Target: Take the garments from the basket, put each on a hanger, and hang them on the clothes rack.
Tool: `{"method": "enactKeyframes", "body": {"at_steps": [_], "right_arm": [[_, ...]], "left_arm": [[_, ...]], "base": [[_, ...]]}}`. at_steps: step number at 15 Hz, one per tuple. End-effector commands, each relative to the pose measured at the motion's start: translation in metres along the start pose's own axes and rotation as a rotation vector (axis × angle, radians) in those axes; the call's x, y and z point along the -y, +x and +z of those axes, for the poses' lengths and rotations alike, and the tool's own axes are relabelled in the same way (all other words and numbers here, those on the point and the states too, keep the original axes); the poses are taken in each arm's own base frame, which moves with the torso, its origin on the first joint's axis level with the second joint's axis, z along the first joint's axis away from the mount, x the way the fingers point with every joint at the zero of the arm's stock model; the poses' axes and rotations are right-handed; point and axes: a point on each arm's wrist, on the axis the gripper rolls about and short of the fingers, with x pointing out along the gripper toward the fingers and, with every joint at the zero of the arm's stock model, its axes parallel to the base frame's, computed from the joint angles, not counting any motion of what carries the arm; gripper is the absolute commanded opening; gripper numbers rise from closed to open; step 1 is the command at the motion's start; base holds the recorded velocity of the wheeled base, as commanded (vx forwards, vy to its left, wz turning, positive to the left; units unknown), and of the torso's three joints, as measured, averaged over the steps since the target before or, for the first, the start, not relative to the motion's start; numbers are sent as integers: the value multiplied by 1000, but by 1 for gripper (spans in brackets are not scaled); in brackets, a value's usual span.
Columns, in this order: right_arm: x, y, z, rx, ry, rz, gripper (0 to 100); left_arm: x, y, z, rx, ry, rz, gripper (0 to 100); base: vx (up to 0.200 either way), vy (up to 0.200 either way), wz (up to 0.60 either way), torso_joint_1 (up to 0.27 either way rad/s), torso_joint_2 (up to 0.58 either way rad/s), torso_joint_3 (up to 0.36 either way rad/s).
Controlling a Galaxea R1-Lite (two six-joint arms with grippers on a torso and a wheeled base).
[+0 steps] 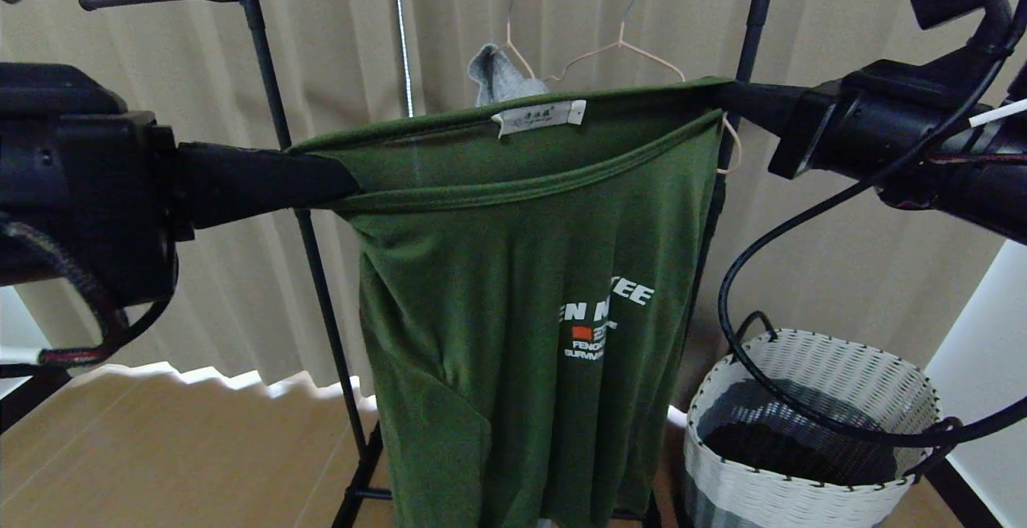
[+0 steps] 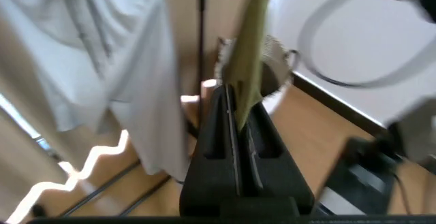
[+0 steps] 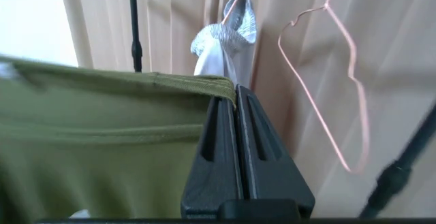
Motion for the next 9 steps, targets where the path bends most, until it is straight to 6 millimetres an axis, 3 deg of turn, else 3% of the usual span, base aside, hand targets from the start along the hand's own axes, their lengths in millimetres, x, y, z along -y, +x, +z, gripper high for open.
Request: {"method": "enactKeyframes", "body": {"at_steps": [1,7,9], "right_arm": [[1,6,-6,-19,3,-2,0],[1,3,-7,-21,11,-8,0],[-1,-12,-7,-2,4,-16,0]], "left_arm": [[6,-10,-1,17,9,-20,0],[6,-8,0,34,15,-24,0],[-6,13,3,66,8,13,0]], "base": [[0,0,0,0,0,0],[0,0,0,0,0,0],[0,0,0,0,0,0]]}}
